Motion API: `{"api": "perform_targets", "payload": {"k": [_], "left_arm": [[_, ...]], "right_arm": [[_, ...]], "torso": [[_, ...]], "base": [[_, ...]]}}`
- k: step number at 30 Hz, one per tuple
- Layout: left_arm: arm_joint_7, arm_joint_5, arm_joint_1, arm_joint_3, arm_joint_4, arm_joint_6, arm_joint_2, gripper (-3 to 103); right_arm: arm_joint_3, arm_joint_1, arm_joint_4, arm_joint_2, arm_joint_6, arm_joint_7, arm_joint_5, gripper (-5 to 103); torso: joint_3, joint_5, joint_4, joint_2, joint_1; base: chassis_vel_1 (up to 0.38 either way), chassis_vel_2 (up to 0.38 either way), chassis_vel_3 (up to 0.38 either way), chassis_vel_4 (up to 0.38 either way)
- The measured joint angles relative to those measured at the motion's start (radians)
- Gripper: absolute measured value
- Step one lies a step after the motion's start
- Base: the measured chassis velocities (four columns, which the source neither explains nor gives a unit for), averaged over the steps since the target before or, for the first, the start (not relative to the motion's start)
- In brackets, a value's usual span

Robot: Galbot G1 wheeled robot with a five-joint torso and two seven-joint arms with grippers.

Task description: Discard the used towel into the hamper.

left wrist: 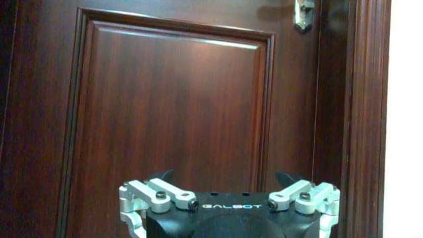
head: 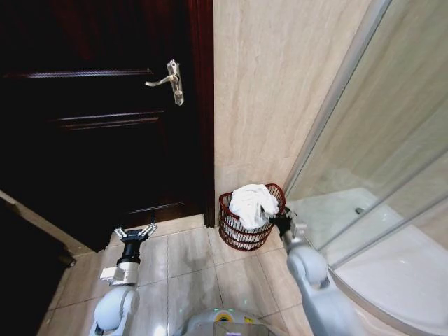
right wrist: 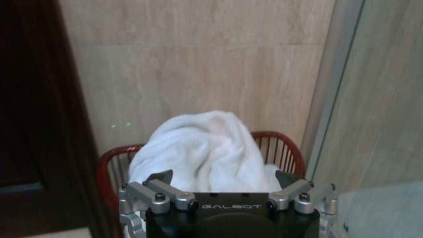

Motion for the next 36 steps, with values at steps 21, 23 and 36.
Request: {"api": "perform_targets", "payload": {"k": [21,23,36], "left_arm": [[0.003,0.027,-0.014,-0.009,-0.021,0.011,-0.011,100],[0.003,0.027,-0.015,-0.013,-0.026,0.011,-0.012,100],[-0.001,0.024,-0.015,-0.021,-0.028,0.011,-0.005,100]], "right_arm": [[-0.006,0.226,-0.307,0.036,0.011,-0.019,-0.025,100],[-0.008,0.262,-0.350,0.033,0.016,-0.020,-0.025,100],[-0.009,0.491,-0.623,0.031,0.039,-0.021,-0.023,100]], "torso": [[0.000,0.0002,-0.0001,0.000,0.000],[0.000,0.0001,-0.0002,0.000,0.000],[0.000,0.0002,-0.0003,0.000,0.000]], "base": [[0.000,0.000,0.000,0.000],[0.000,0.000,0.000,0.000],[0.000,0.000,0.000,0.000]]}}
